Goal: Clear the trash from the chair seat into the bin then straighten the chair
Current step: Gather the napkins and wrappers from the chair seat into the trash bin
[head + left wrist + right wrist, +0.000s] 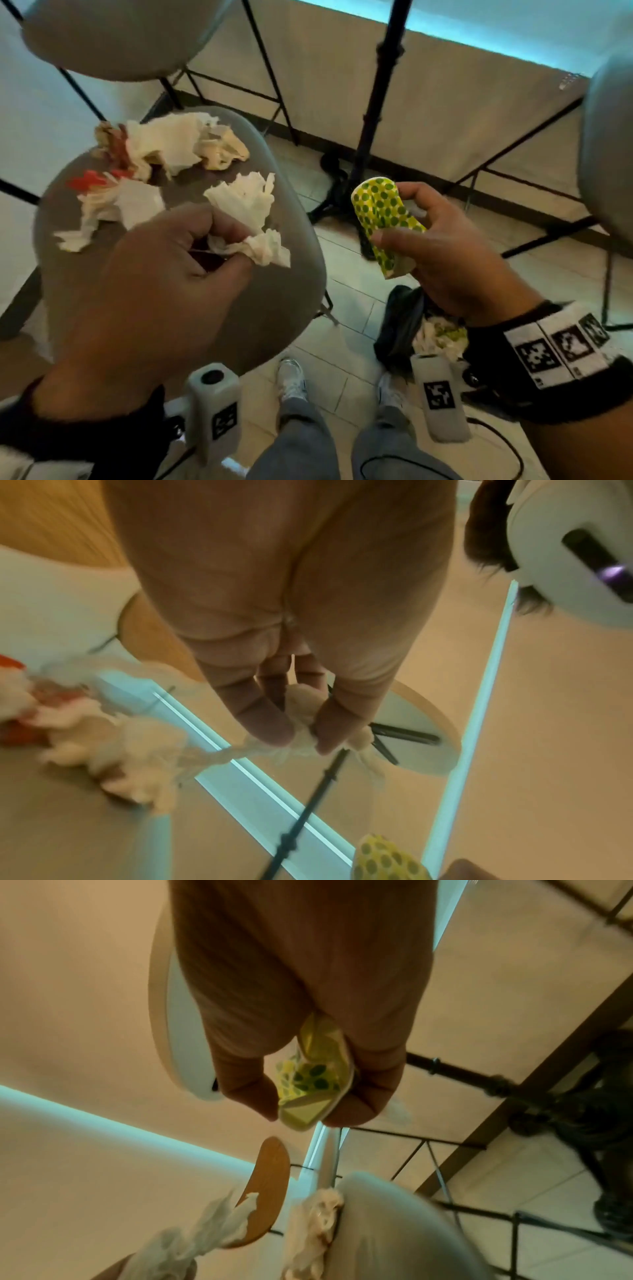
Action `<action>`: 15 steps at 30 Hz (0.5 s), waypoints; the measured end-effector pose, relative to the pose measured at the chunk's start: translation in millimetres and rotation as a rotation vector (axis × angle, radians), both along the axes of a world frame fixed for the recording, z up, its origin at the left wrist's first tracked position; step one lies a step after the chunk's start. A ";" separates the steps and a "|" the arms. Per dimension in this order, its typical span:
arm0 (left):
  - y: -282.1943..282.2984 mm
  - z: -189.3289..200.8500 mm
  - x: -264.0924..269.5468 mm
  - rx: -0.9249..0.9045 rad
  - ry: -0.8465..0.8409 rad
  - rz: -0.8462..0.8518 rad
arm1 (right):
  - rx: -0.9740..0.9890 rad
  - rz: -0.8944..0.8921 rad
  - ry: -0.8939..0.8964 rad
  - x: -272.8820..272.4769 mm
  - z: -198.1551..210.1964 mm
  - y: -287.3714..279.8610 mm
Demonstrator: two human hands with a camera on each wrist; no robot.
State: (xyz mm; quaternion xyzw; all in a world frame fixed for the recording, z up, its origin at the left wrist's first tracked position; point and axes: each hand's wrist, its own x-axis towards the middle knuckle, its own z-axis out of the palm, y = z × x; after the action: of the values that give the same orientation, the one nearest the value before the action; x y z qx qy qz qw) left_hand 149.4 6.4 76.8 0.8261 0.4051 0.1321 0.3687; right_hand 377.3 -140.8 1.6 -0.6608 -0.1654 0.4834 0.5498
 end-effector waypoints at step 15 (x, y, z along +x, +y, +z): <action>-216.7 -285.9 234.8 -0.273 0.442 -0.832 | -0.540 -0.575 0.112 87.6 -269.3 -331.6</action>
State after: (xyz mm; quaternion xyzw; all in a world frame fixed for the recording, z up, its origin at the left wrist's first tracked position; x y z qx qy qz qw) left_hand 384.2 -210.3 -209.0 0.8704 0.1229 -0.2589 0.4004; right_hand 464.8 -472.4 -267.7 -0.7736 0.1897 0.3712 0.4773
